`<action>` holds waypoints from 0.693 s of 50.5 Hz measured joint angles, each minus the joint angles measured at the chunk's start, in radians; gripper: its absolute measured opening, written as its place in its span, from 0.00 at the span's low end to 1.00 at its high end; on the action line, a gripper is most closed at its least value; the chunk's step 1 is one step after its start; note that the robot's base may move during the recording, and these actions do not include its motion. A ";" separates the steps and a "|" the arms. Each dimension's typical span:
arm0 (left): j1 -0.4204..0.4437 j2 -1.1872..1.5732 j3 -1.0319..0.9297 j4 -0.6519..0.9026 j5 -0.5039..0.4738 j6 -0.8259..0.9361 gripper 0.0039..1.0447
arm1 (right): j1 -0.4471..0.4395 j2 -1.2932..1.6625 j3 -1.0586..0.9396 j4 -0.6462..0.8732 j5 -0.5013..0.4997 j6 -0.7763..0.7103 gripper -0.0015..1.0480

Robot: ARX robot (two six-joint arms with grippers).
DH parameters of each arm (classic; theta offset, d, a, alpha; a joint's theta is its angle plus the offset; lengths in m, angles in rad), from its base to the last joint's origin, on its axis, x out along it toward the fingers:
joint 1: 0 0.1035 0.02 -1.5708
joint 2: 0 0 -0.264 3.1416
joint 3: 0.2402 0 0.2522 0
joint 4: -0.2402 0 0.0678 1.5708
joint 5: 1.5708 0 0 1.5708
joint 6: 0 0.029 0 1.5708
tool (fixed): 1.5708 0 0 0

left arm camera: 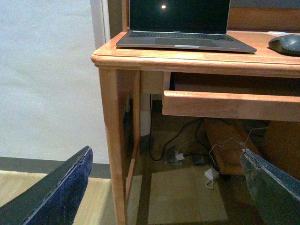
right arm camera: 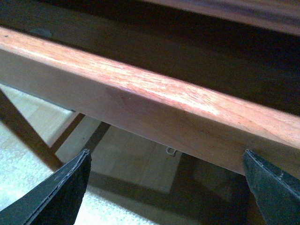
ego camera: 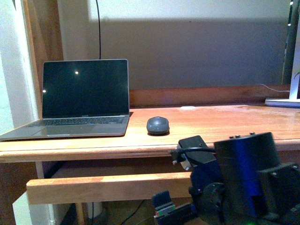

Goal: Place mouse

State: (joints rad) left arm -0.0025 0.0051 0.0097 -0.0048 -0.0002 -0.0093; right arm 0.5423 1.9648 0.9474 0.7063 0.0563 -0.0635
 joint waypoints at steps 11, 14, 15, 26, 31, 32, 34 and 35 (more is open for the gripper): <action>0.000 0.000 0.000 0.000 0.000 0.000 0.93 | 0.029 0.091 0.139 -0.043 0.106 0.037 0.93; 0.000 0.000 0.000 0.000 0.000 0.000 0.93 | 0.042 0.108 0.159 -0.051 0.130 0.051 0.93; 0.000 0.000 0.000 0.000 0.000 0.000 0.93 | 0.045 0.111 0.163 -0.053 0.133 0.053 0.93; 0.000 0.000 0.000 0.000 0.000 0.000 0.93 | 0.050 0.102 0.162 -0.062 0.127 0.093 0.93; 0.000 0.000 0.000 0.000 0.000 0.000 0.93 | 0.023 0.019 0.108 -0.070 0.135 0.124 0.93; 0.000 0.000 0.000 0.000 0.000 0.000 0.93 | 0.018 0.004 0.099 -0.072 0.136 0.130 0.93; 0.000 0.000 0.000 0.000 0.000 0.000 0.93 | 0.002 -0.047 0.069 -0.078 0.137 0.151 0.93; 0.000 0.000 0.000 0.000 0.000 0.000 0.93 | -0.009 -0.084 0.048 -0.084 0.138 0.162 0.93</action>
State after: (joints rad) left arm -0.0025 0.0051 0.0097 -0.0048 -0.0006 -0.0093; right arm 0.5331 1.8812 0.9951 0.6228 0.1947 0.0982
